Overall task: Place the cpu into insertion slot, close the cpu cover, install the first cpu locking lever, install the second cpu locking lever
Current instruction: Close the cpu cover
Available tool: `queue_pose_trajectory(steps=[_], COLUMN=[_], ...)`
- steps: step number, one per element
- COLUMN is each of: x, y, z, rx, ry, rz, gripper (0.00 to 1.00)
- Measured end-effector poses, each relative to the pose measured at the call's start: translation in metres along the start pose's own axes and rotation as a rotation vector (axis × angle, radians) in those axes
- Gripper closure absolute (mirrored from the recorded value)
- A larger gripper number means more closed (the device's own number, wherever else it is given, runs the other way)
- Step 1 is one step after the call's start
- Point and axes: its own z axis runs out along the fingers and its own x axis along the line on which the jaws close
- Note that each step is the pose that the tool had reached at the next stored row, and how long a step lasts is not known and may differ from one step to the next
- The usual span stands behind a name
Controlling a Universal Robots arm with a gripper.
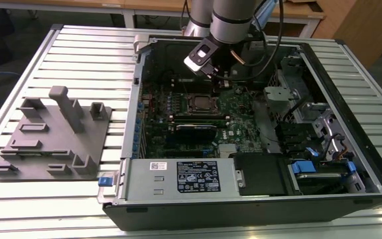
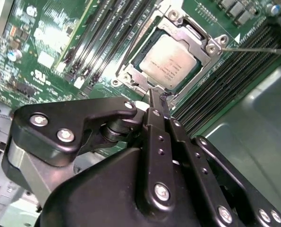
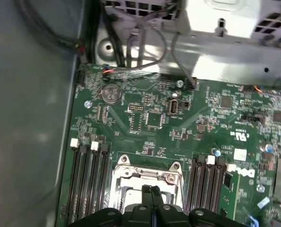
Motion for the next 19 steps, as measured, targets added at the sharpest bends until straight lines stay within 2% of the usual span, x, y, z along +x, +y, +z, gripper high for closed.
queue_pose_trajectory(steps=[9,15,19], x=[0.0,0.0,0.0], y=[0.0,0.0,0.0], z=[0.0017,0.0018,0.0023], rx=[0.0012,0.0012,0.0015], ry=[0.0015,0.0017,0.0025], rz=[-0.157,-0.164,-0.227], gripper=[0.9,0.9,0.9])
